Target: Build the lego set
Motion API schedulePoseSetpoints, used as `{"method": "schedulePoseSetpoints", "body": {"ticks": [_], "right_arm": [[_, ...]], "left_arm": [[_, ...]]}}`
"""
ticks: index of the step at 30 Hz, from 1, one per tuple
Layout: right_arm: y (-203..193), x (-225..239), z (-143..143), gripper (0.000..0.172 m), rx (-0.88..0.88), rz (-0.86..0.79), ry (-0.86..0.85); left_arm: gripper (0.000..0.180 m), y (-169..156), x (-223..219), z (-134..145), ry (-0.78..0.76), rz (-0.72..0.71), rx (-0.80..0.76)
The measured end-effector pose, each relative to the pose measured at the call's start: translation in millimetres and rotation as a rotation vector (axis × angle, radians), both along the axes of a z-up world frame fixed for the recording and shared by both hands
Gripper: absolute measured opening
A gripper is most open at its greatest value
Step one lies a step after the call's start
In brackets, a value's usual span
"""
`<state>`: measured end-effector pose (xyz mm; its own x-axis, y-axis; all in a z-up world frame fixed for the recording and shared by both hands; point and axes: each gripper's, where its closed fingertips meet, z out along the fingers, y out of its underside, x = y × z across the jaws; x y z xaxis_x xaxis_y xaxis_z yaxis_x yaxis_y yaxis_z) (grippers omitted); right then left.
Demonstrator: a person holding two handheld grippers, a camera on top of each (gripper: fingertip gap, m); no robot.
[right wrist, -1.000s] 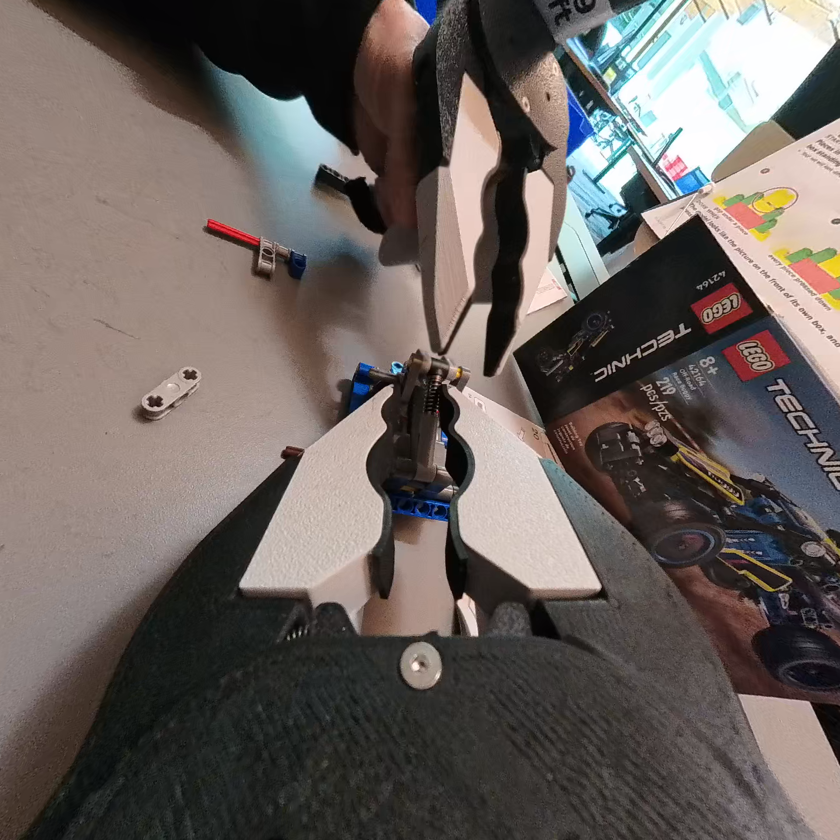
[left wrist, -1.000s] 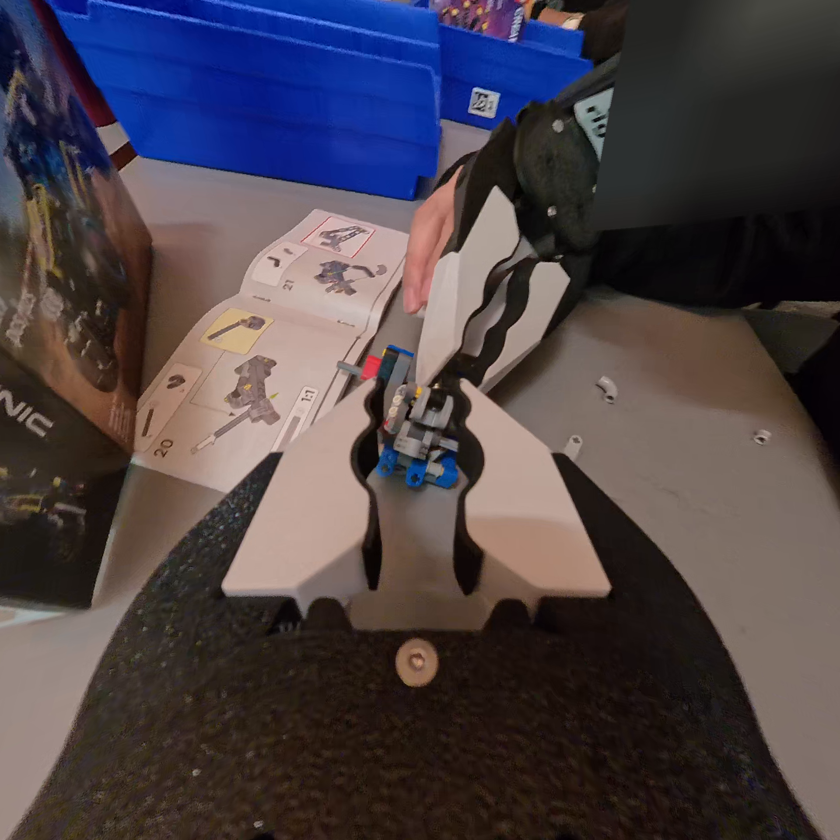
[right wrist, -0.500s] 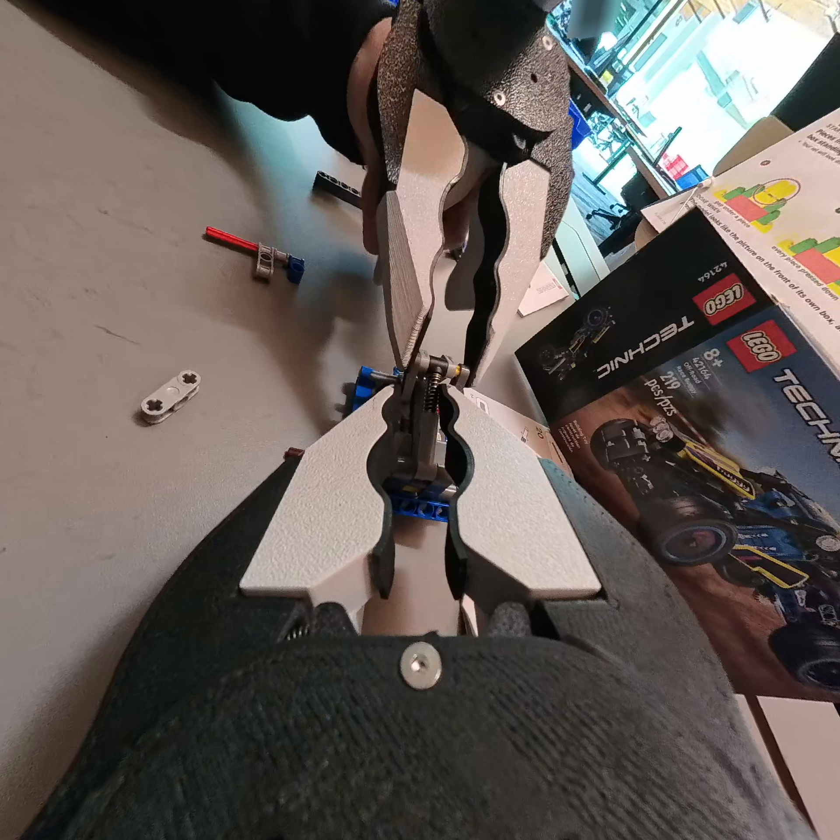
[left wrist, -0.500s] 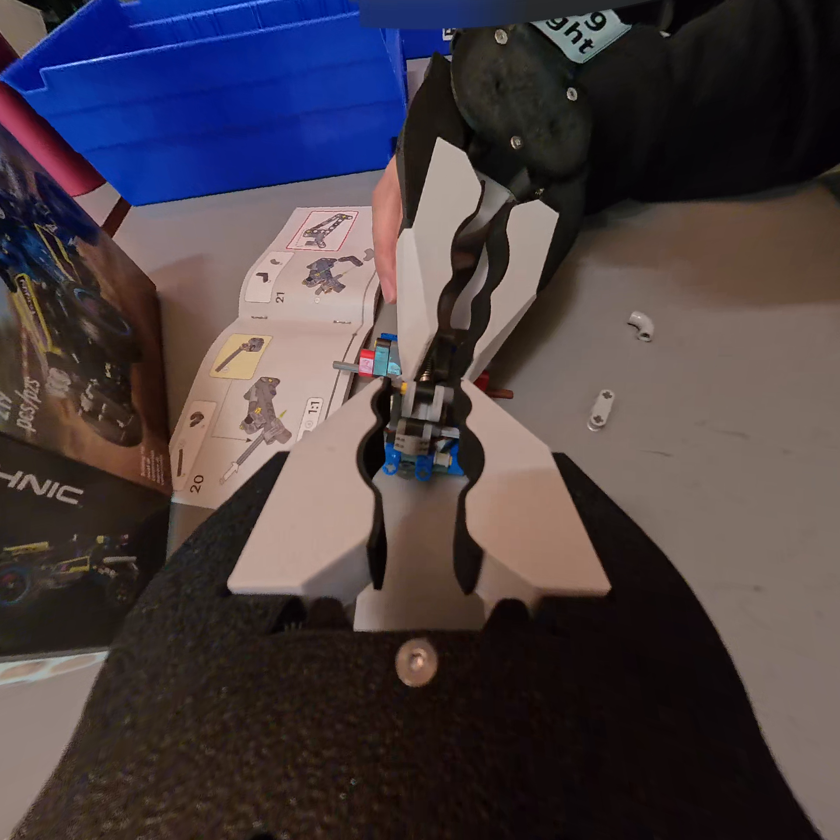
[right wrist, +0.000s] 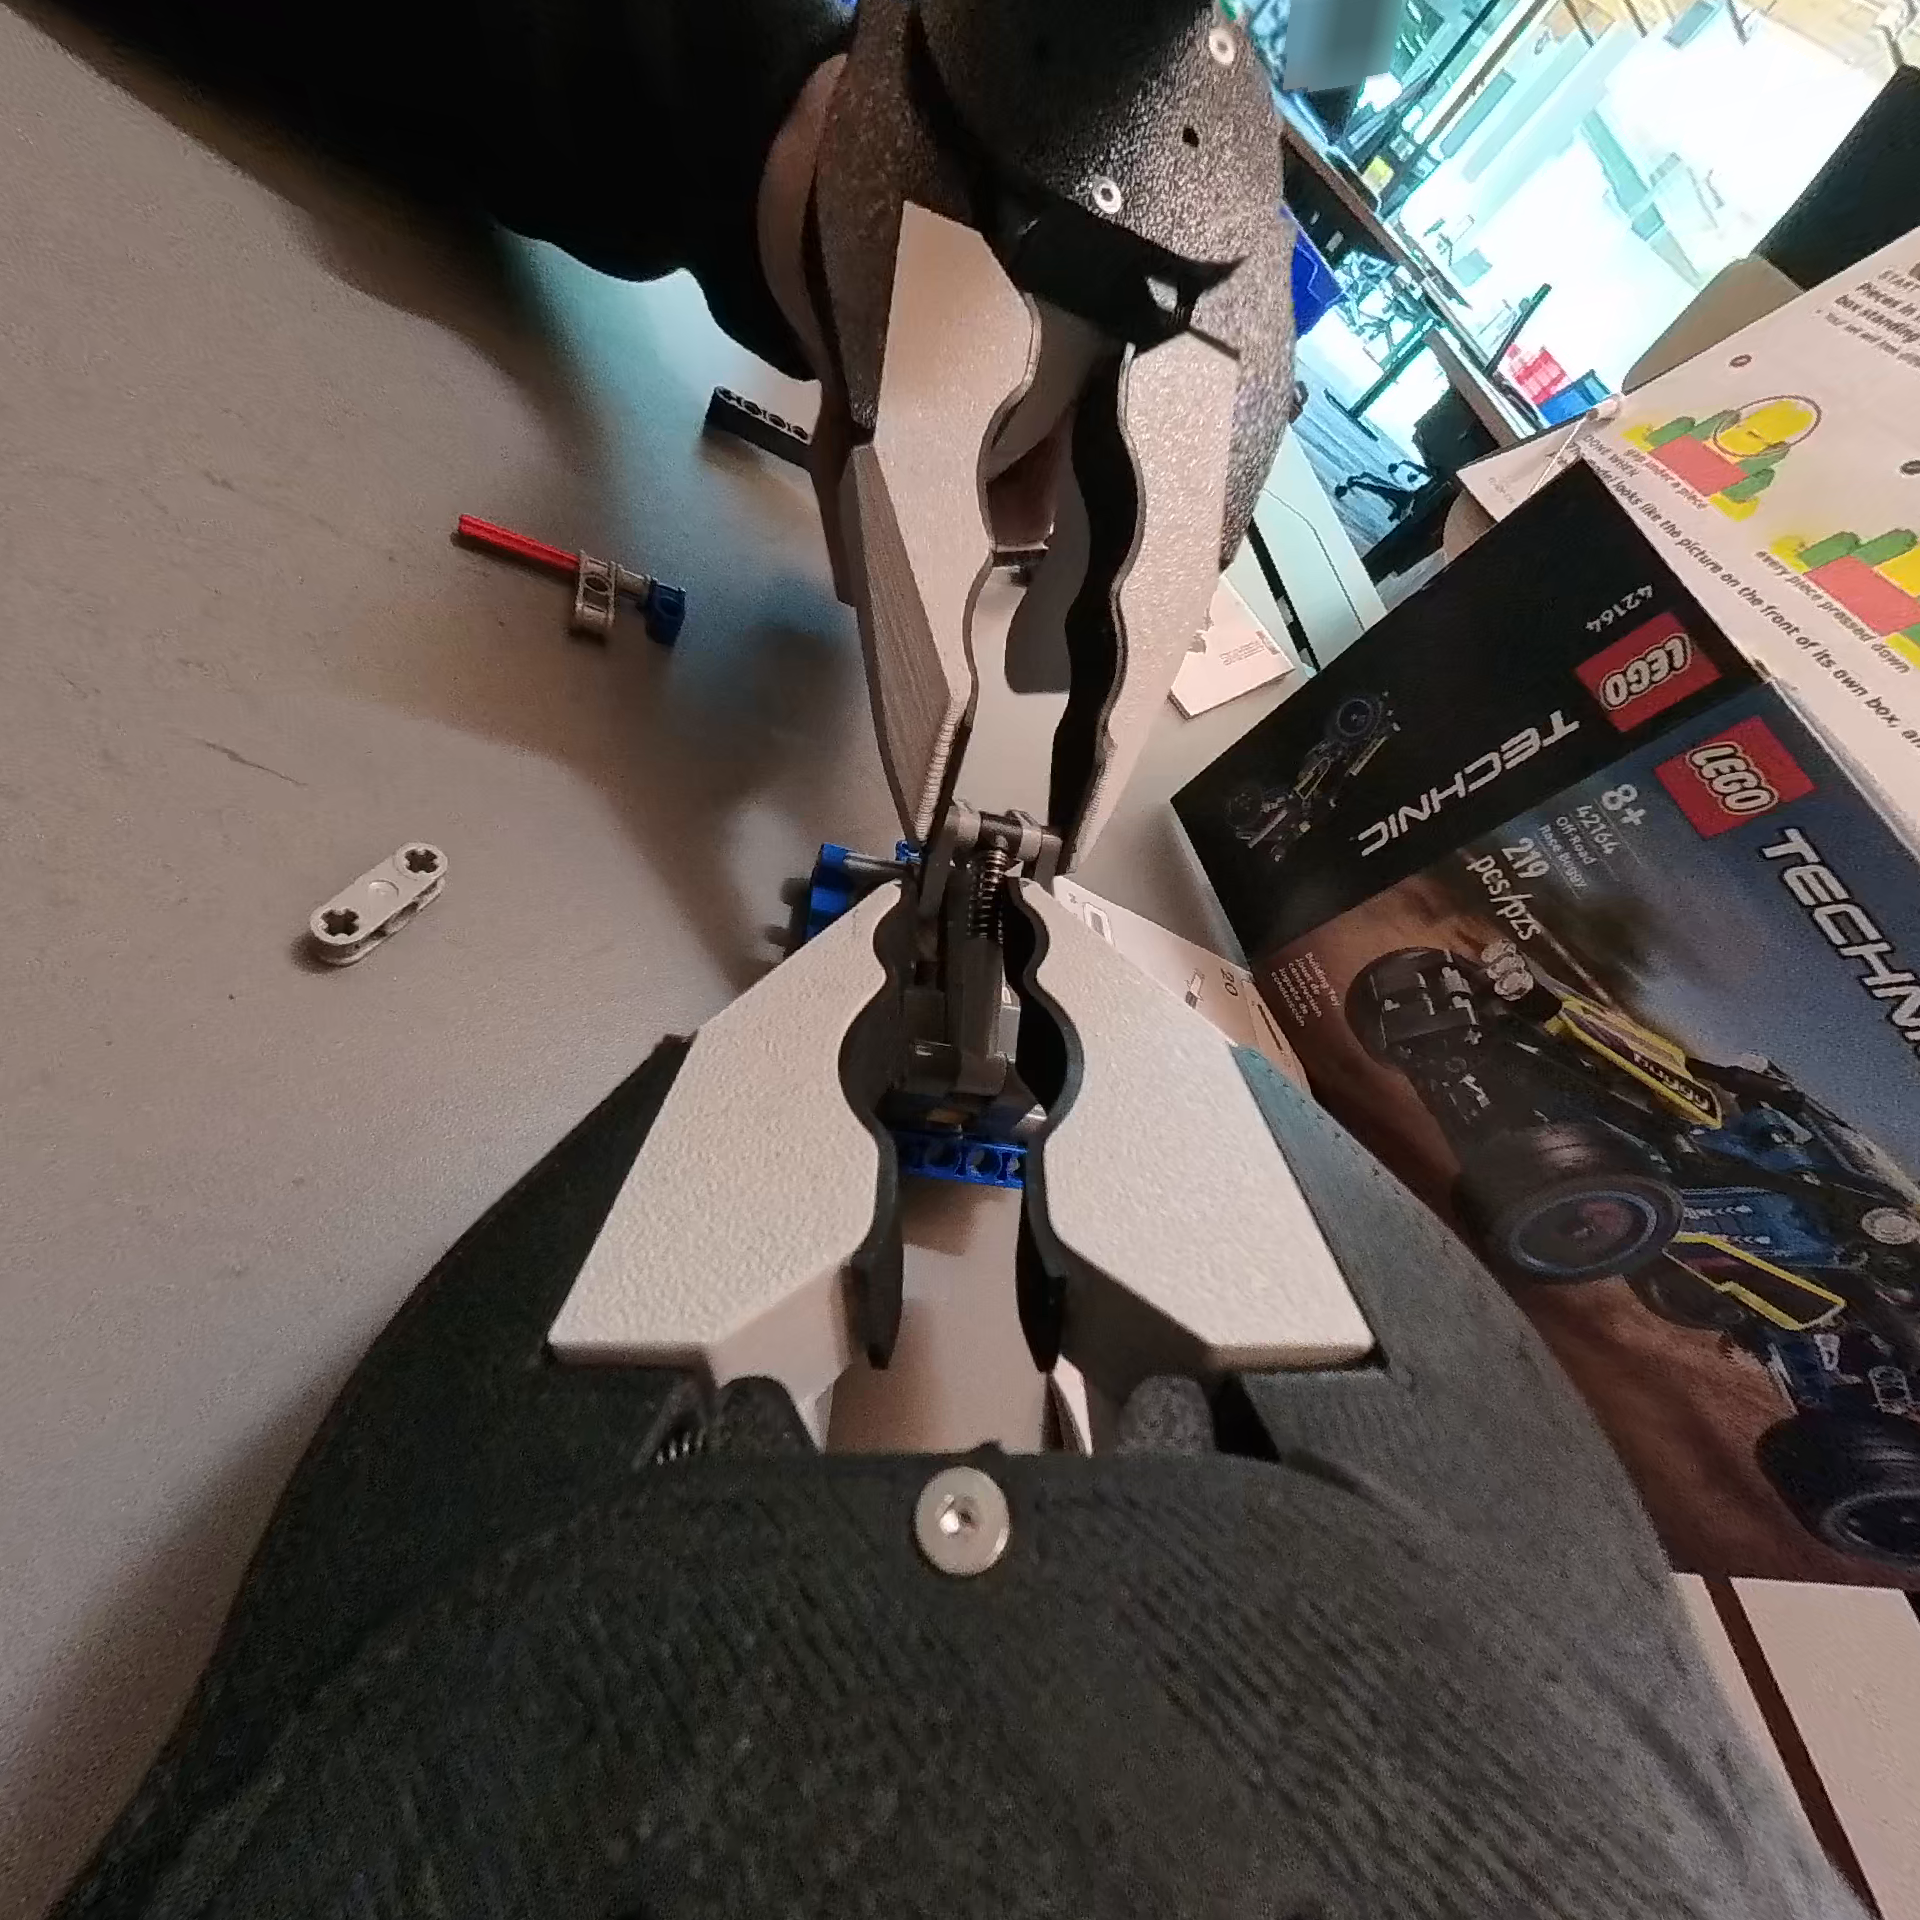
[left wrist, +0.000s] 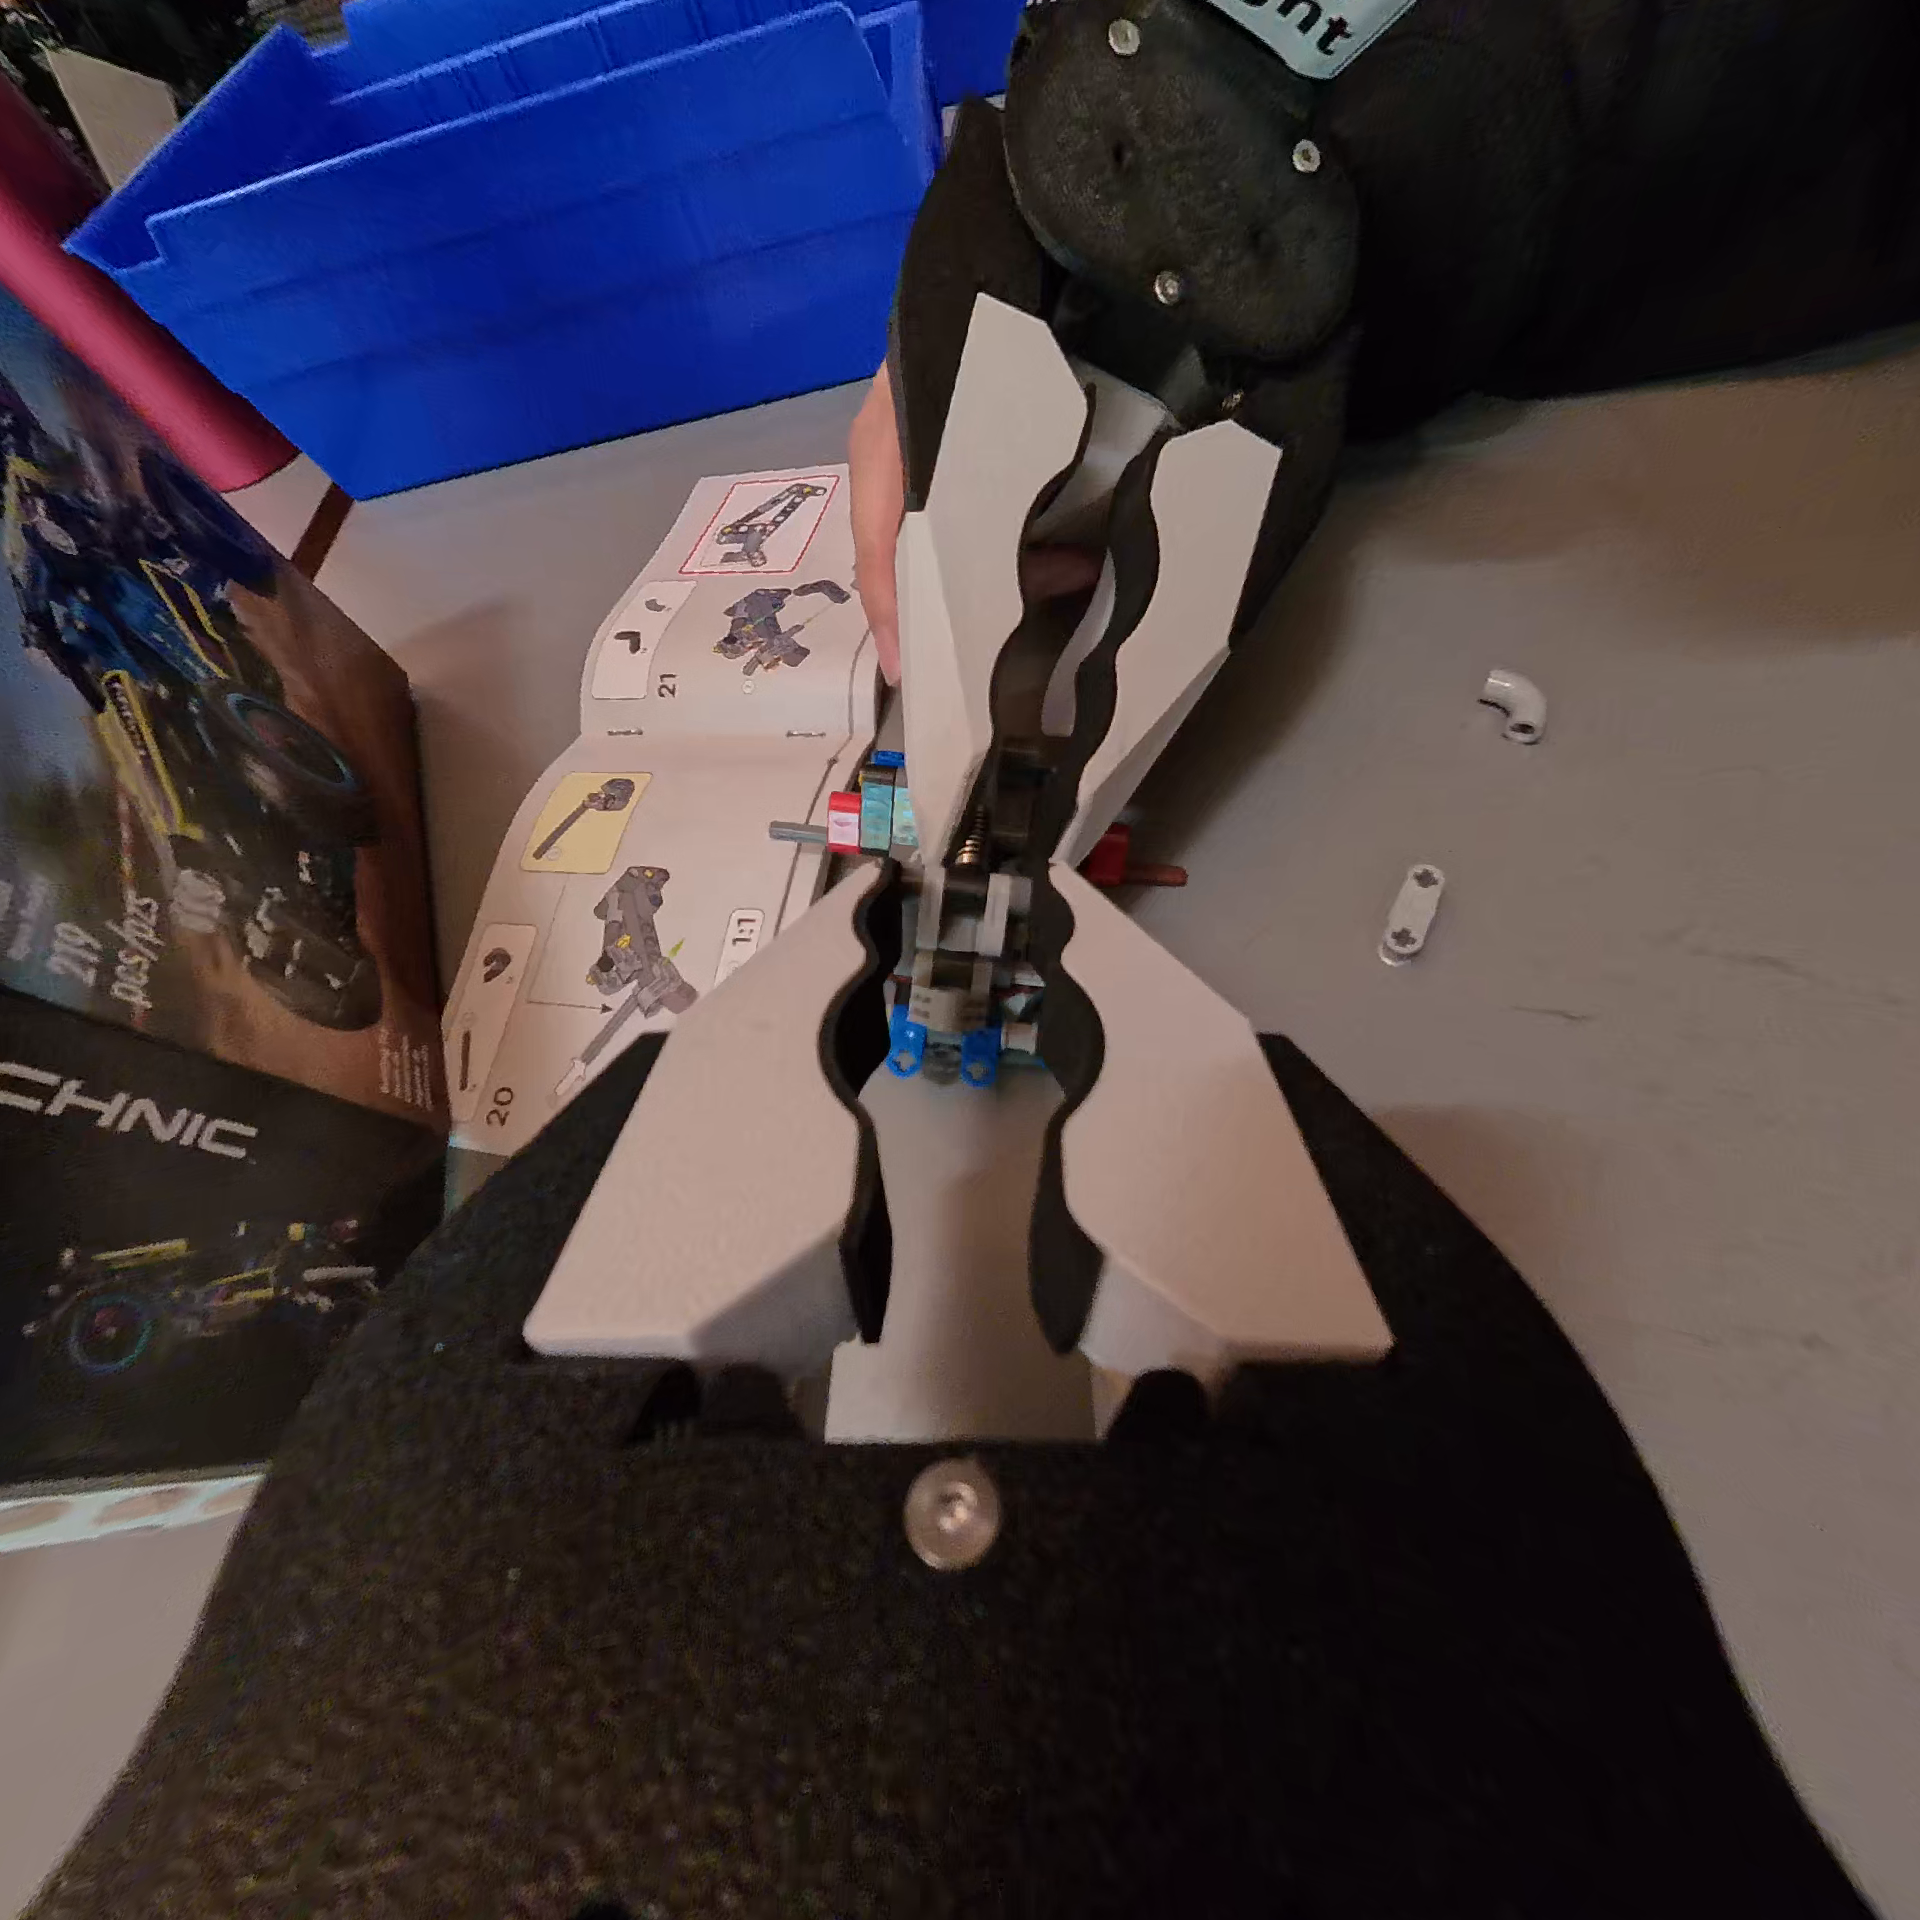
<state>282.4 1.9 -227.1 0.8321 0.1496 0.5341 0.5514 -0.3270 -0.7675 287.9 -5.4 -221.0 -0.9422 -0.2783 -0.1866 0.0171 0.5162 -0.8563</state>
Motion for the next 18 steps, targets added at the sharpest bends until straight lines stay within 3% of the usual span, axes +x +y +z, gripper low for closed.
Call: {"method": "schedulePoseSetpoints", "body": {"ticks": [6, 10, 18], "right_arm": [[-1.2, -0.9, 0.9, 0.013, 0.005, 0.008, 0.014], [-7.8, -6.0, 1.3, 0.014, -0.033, 0.053, 0.011], [-22.6, 3.7, 11.6, 0.021, -0.142, 0.004, 0.075]], "left_arm": [[0.022, -1.6, -2.0, 1.0, 0.036, -0.005, -0.048], [0.045, 3.4, -4.7, -4.6, 0.025, -0.007, 0.01], [0.035, 33.6, -6.6, 13.4, 0.111, 0.039, 0.003]]}}
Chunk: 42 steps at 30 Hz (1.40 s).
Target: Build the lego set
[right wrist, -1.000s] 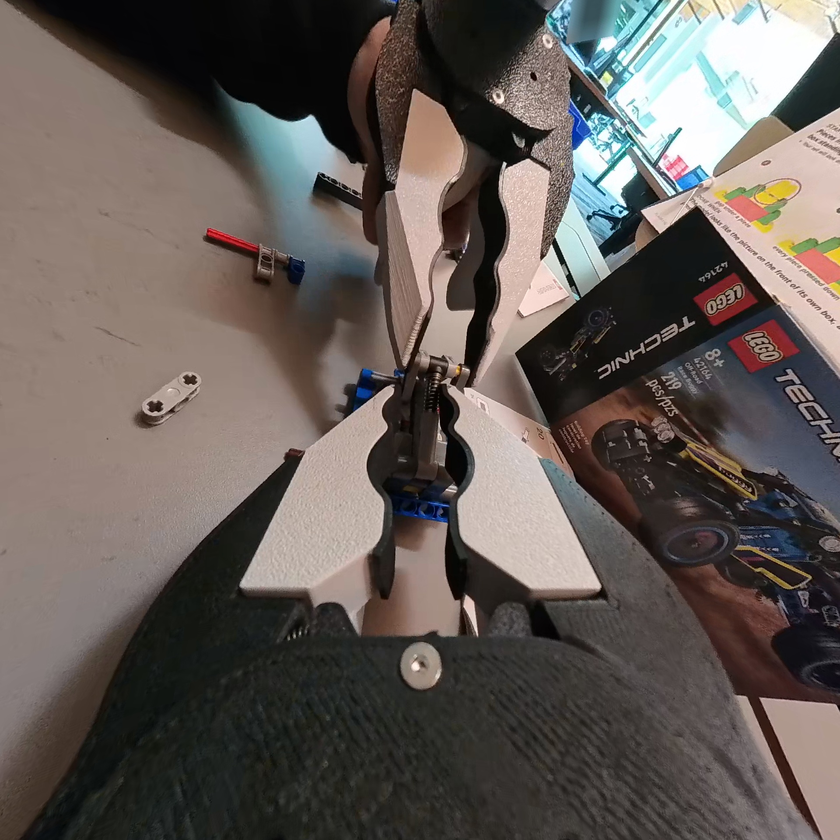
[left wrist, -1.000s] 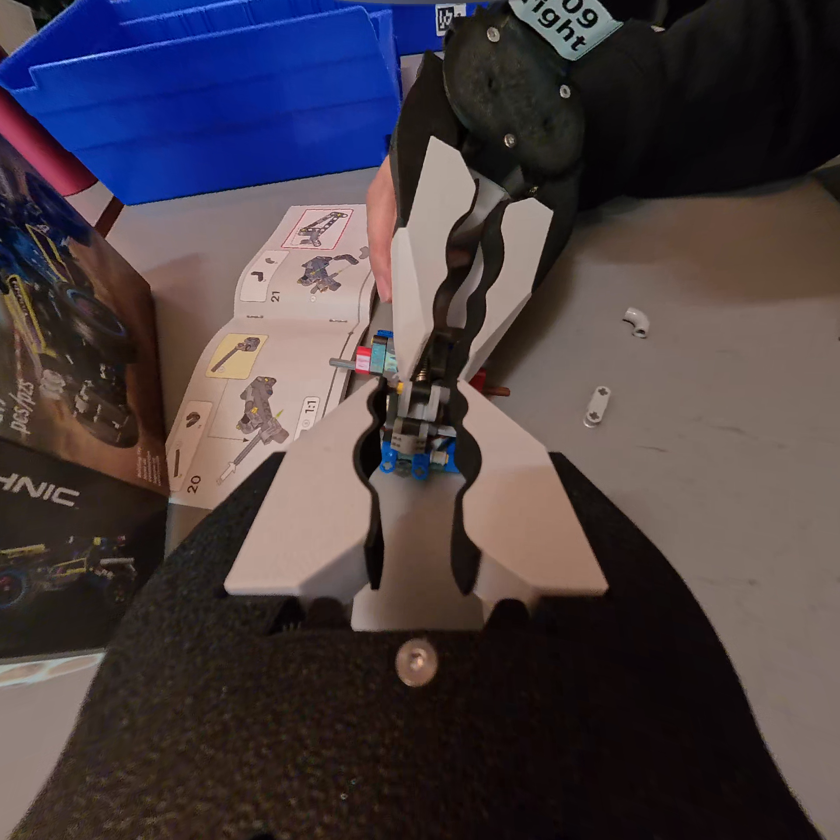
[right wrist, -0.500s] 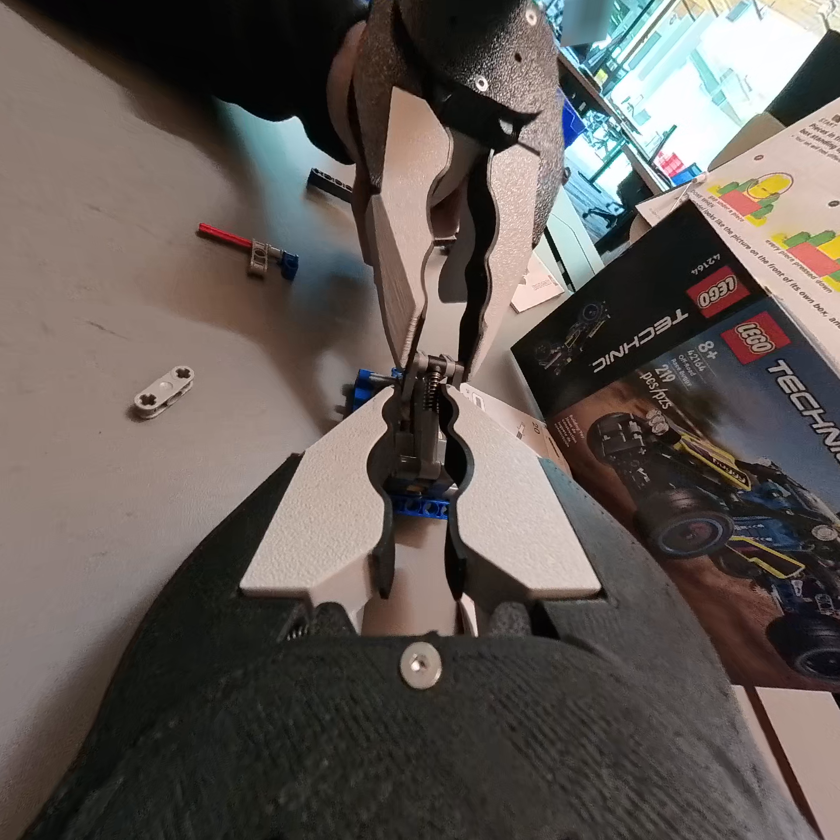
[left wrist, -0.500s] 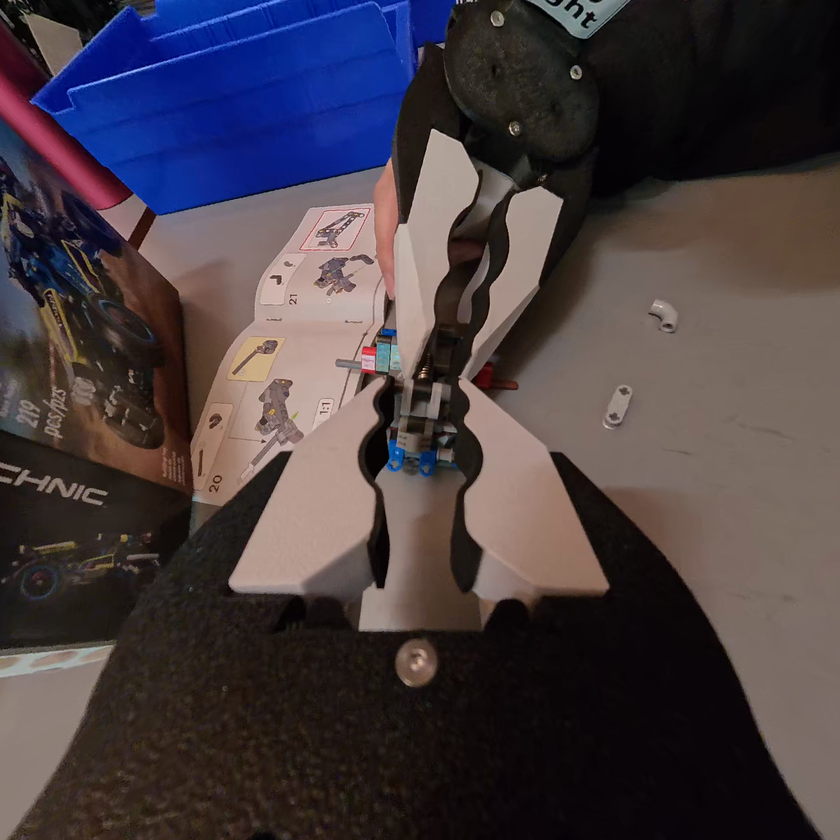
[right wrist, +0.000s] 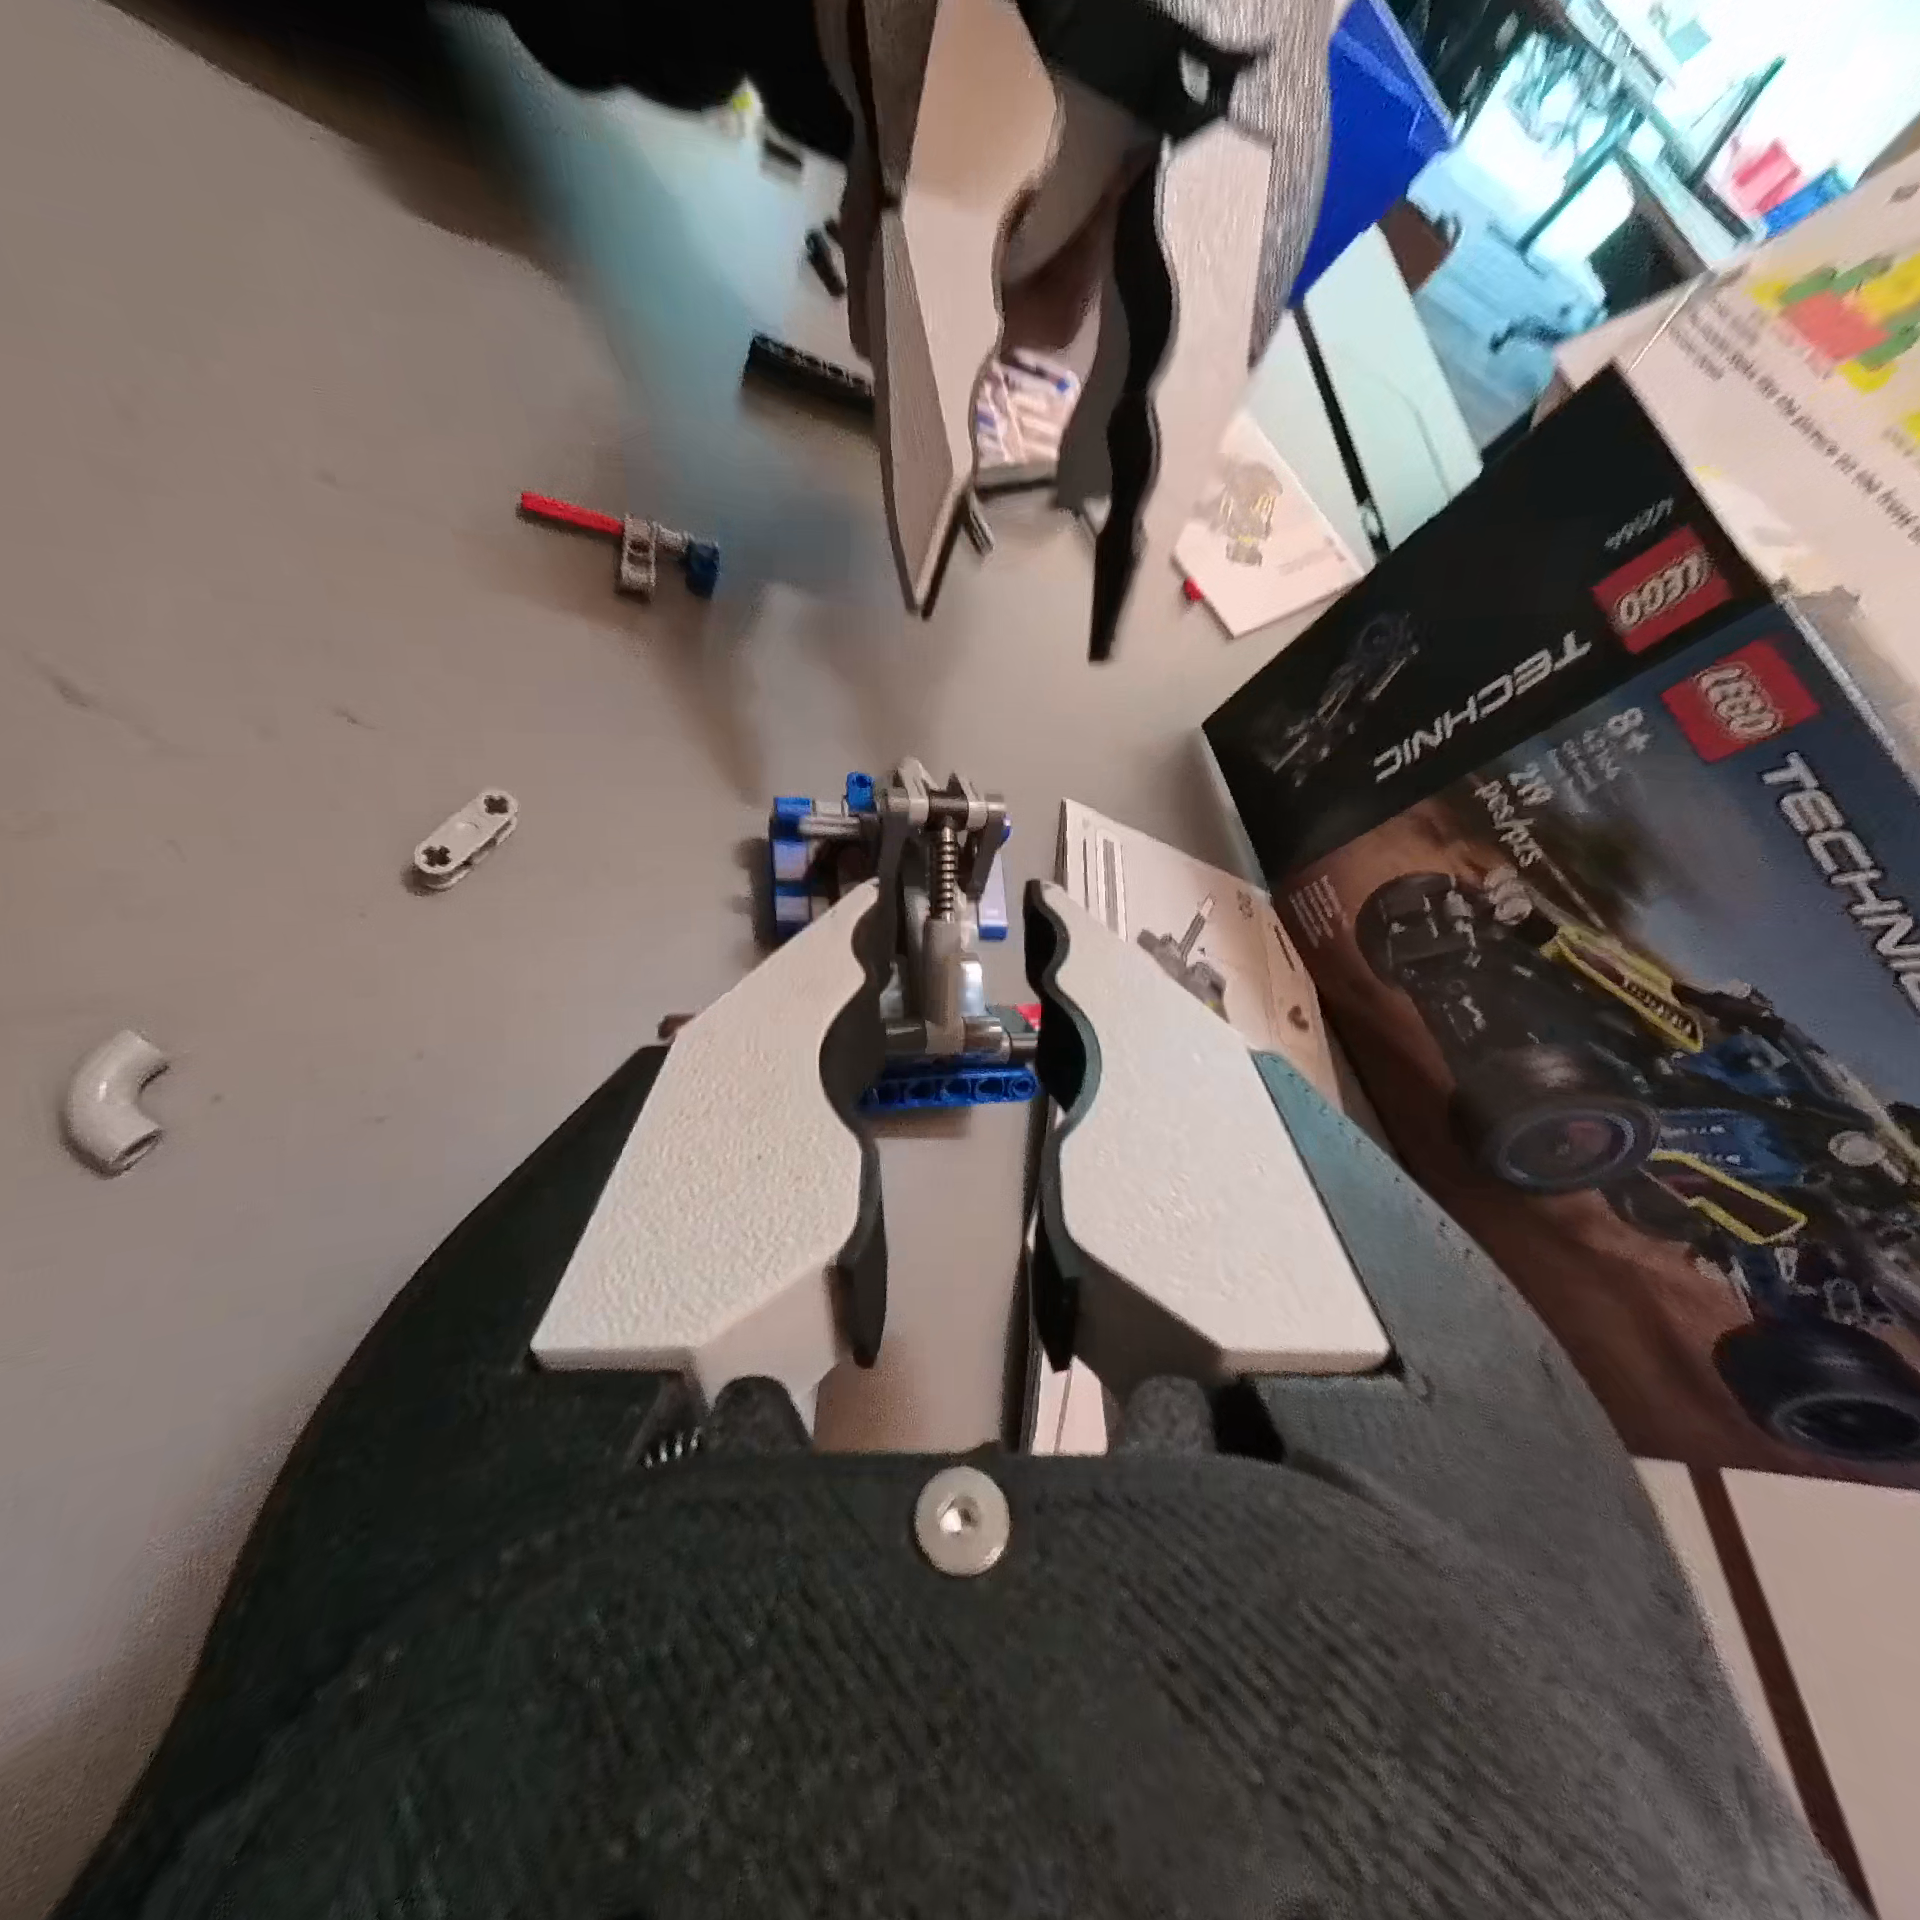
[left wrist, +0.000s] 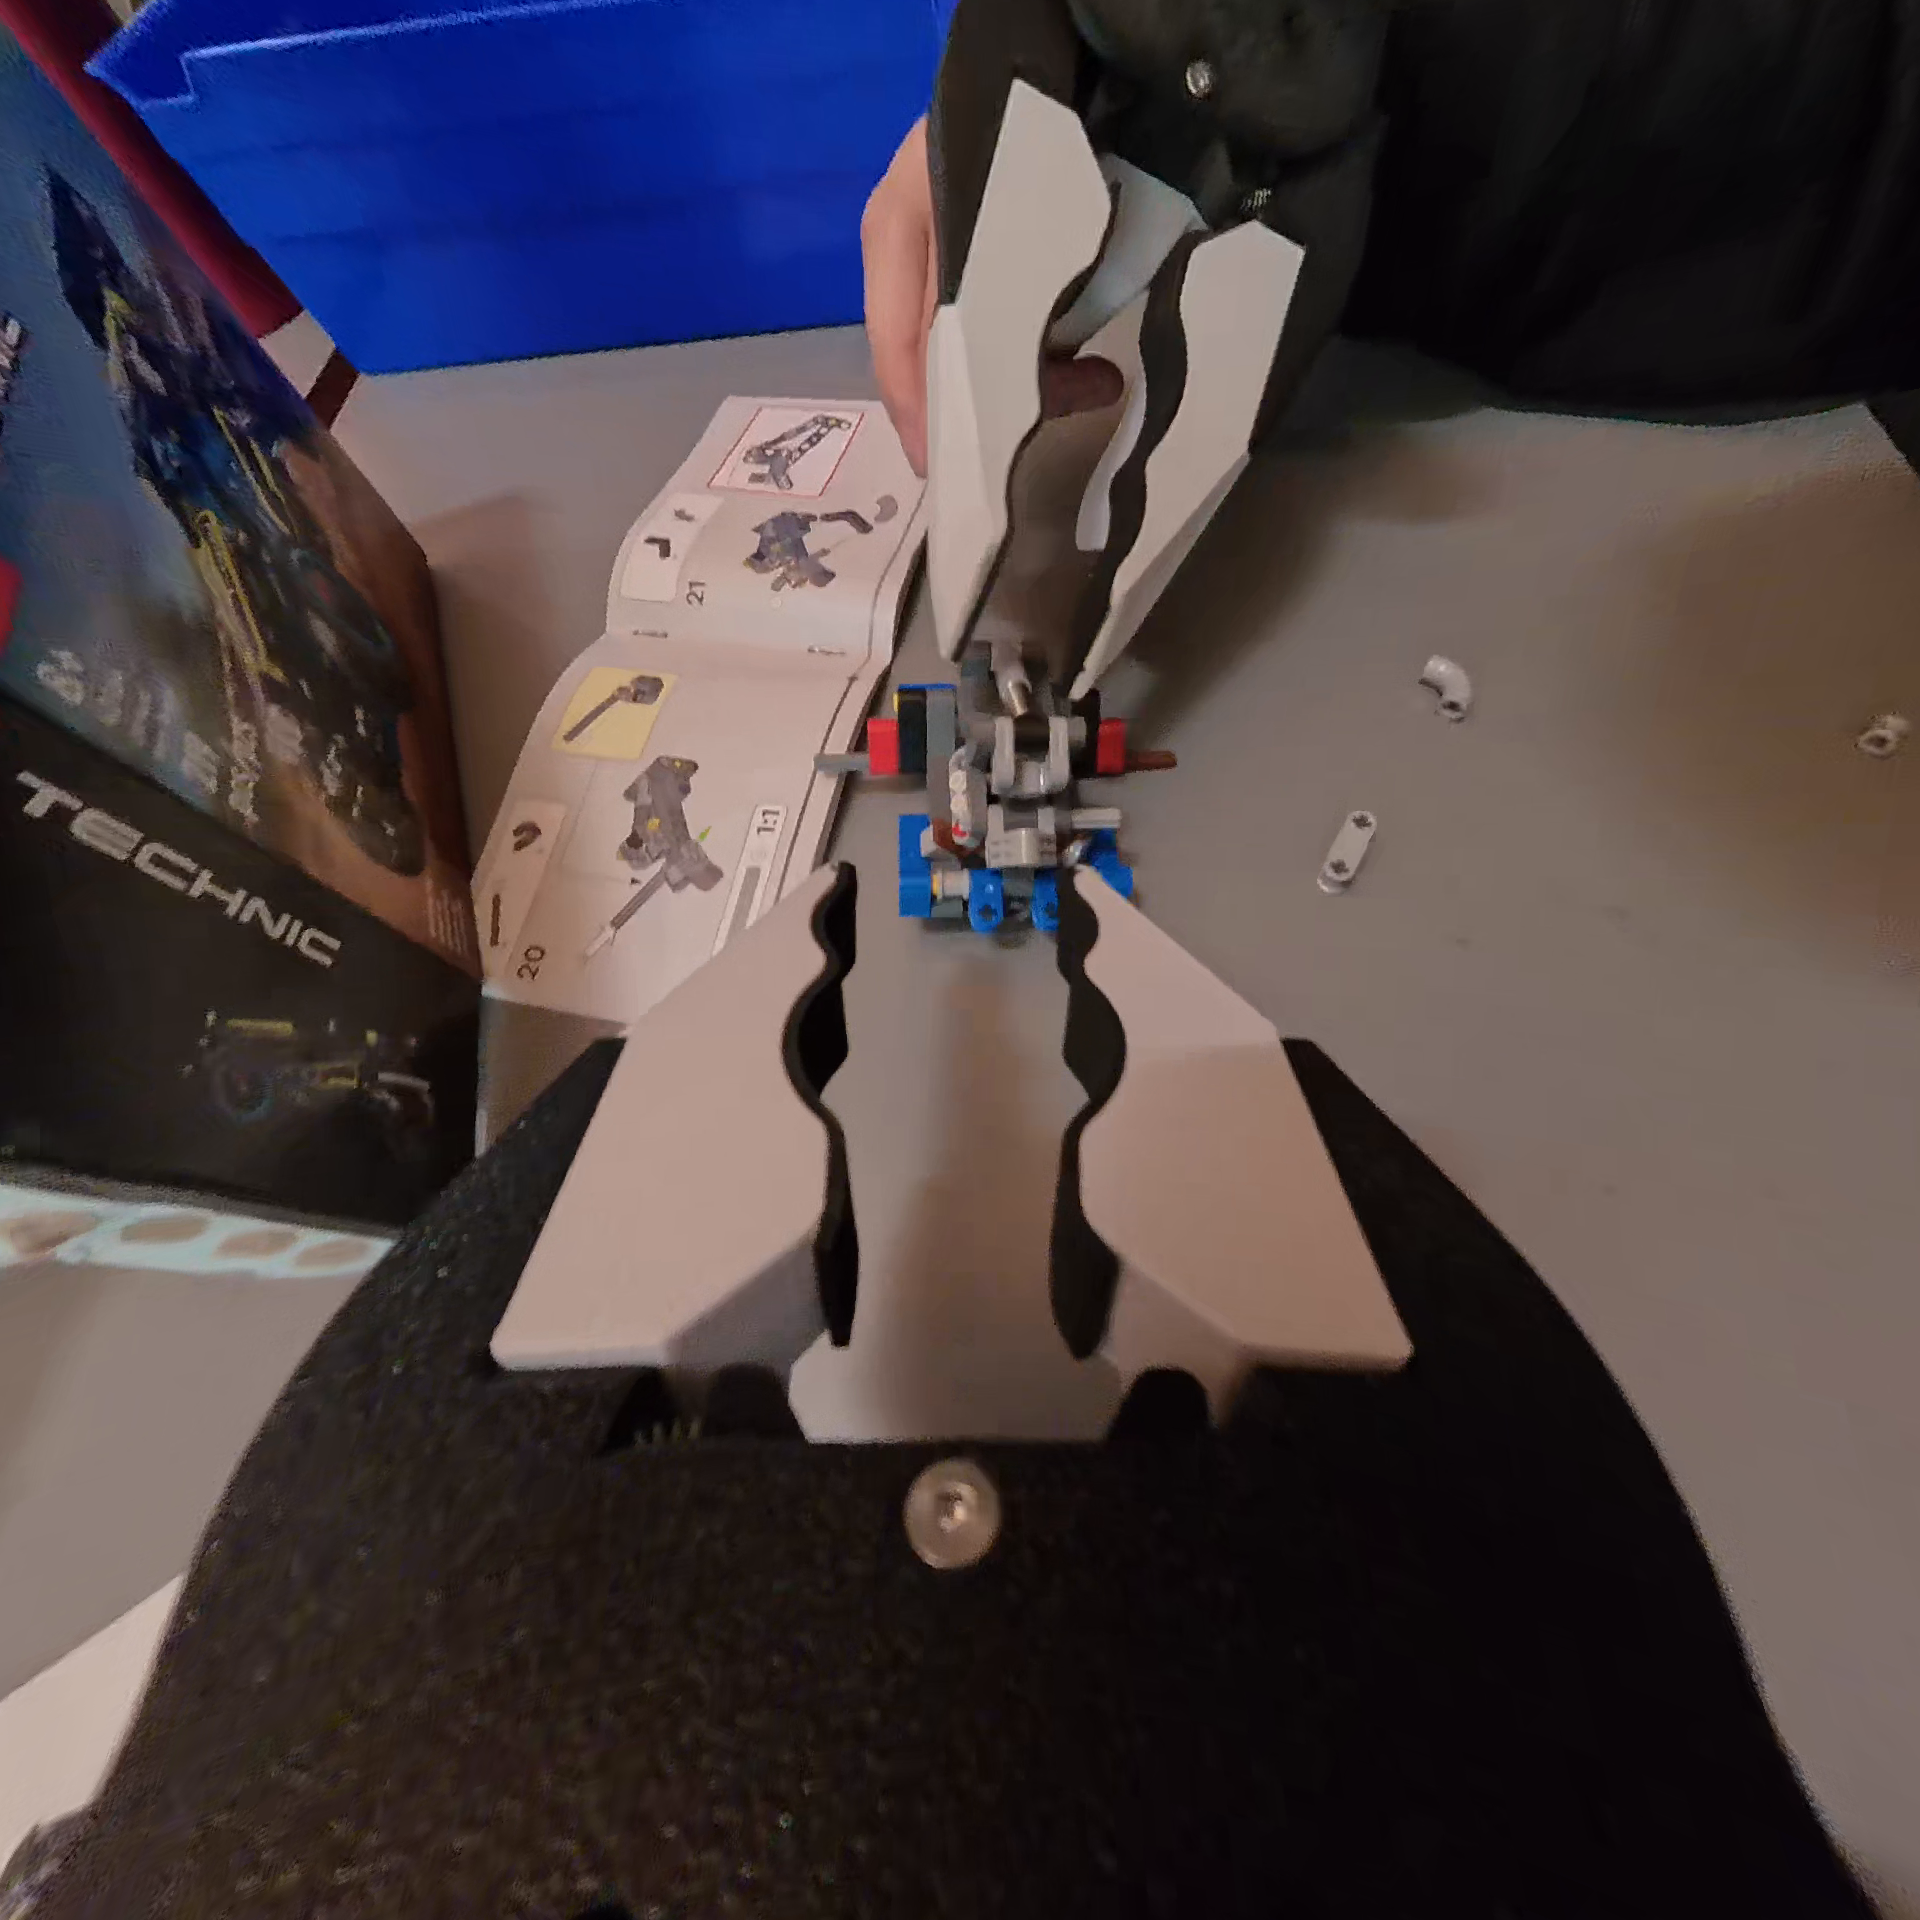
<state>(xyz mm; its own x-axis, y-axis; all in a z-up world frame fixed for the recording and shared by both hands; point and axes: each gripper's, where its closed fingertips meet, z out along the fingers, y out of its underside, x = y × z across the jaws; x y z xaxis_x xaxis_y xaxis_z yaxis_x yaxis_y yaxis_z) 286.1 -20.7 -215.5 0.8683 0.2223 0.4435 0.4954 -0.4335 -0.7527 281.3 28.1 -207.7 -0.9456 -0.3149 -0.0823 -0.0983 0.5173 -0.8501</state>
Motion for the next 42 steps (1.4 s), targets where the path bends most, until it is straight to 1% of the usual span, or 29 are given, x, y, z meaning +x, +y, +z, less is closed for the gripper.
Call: {"method": "schedulePoseSetpoints", "body": {"ticks": [2, 3, 4, 5, 8, 10, 12, 17, 20, 23, 24, 25, 26, 27, 28, 29, 31, 32, 33, 35, 36, 38, 39, 40, 41, 42], "right_arm": [[0.6, 2.3, -5.3, 0.025, -0.039, -0.018, 0.022], [0.6, -0.1, -9.3, 0.019, -0.066, -0.007, 0.036], [1.0, 0.9, -11.8, 0.007, -0.081, -0.005, 0.017], [1.9, 2.0, -12.4, 0.005, -0.078, 0.0, -0.017], [3.3, 2.8, -12.3, 0.004, -0.062, 0.001, -0.014], [2.8, 2.8, -12.0, 0.004, -0.036, 0.013, -0.027], [0.8, 1.3, -11.8, 0.004, -0.027, 0.013, 0.0], [-1.8, -9.2, -11.3, 0.004, -0.038, 0.031, 0.019], [-5.0, -26.7, -10.5, 0.004, -0.055, 0.108, 0.077], [-11.7, -30.2, -11.8, 0.004, -0.096, 0.121, 0.062], [-16.6, -27.8, -11.4, 0.006, -0.117, 0.095, 0.063], [-22.4, -22.1, -7.9, 0.024, -0.122, 0.042, 0.057], [-29.4, -16.3, -0.8, 0.035, -0.1, -0.018, 0.048], [-38.6, -10.8, 7.7, 0.032, -0.062, -0.079, 0.035], [-49.8, 0.1, 16.8, 0.023, -0.008, -0.172, -0.001], [-64.9, 17.8, 25.3, 0.017, 0.049, -0.312, -0.059], [-108.7, 53.4, 37.6, 0.021, 0.157, -0.677, -0.174], [-124.7, 57.6, 36.9, 0.022, 0.199, -0.778, -0.215], [-133.4, 58.3, 33.6, 0.019, 0.232, -0.824, -0.268], [-154.1, 73.1, 28.2, 0.012, 0.218, -0.95, -0.452], [-160.4, 80.3, 29.5, 0.011, 0.196, -0.987, -0.545], [-169.6, 89.8, 29.7, 0.011, 0.144, -1.052, -0.643], [-172.5, 91.6, 24.2, 0.01, 0.119, -1.063, -0.67], [-172.3, 92.2, 17.3, 0.013, 0.038, -1.029, -0.727], [-175.4, 93.5, 14.7, 0.013, -0.029, -1.029, -0.808], [-175.6, 95.1, 10.2, 0.013, -0.084, -1.025, -0.853]], "left_arm": [[0.031, 5.9, -0.5, -0.2, -0.007, 0.011, 0.036], [0.029, 8.5, -0.1, -0.2, -0.008, 0.023, 0.056], [0.027, 11.5, 1.2, -0.3, -0.006, 0.041, 0.076], [0.026, 14.0, 2.8, 0.2, -0.003, 0.061, 0.091], [0.025, 15.8, -2.3, 3.9, 0.009, 0.059, 0.11], [0.024, 19.9, -3.9, 6.9, -0.017, 0.069, 0.139], [0.023, 26.5, -5.9, 12.0, -0.032, 0.087, 0.164], [0.021, 41.4, -6.7, 35.0, -0.035, 0.17, 0.11], [0.021, 50.4, -13.9, 37.7, -0.023, 0.203, 0.099], [0.021, 61.2, -25.1, 32.3, -0.037, 0.248, 0.117], [0.021, 66.9, -29.6, 28.5, -0.051, 0.283, 0.124], [0.021, 72.7, -33.8, 25.2, -0.081, 0.32, 0.119], [0.02, 79.0, -37.0, 23.0, -0.124, 0.361, 0.103], [0.017, 87.3, -39.1, 20.9, -0.166, 0.409, 0.087], [0.017, 99.3, -37.9, 19.7, -0.203, 0.482, 0.075], [0.02, 114.1, -34.6, 20.6, -0.237, 0.573, 0.065], [0.027, 141.3, -29.1, 29.8, -0.335, 0.739, 0.021], [0.03, 154.5, -27.4, 34.8, -0.401, 0.815, 0.012], [0.03, 167.5, -26.5, 37.4, -0.474, 0.88, 0.038], [0.037, 188.0, -23.5, 39.9, -0.643, 0.957, 0.166], [0.04, 195.5, -21.1, 39.5, -0.717, 0.984, 0.248], [0.053, 204.3, -15.1, 33.7, -0.818, 1.023, 0.389], [0.06, 206.5, -12.8, 29.7, -0.859, 1.03, 0.458], [0.065, 209.4, -11.5, 27.7, -0.9, 1.04, 0.534], [0.066, 212.6, -11.1, 27.8, -0.936, 1.056, 0.598], [0.066, 214.7, -10.9, 28.7, -0.959, 1.068, 0.626]]}}
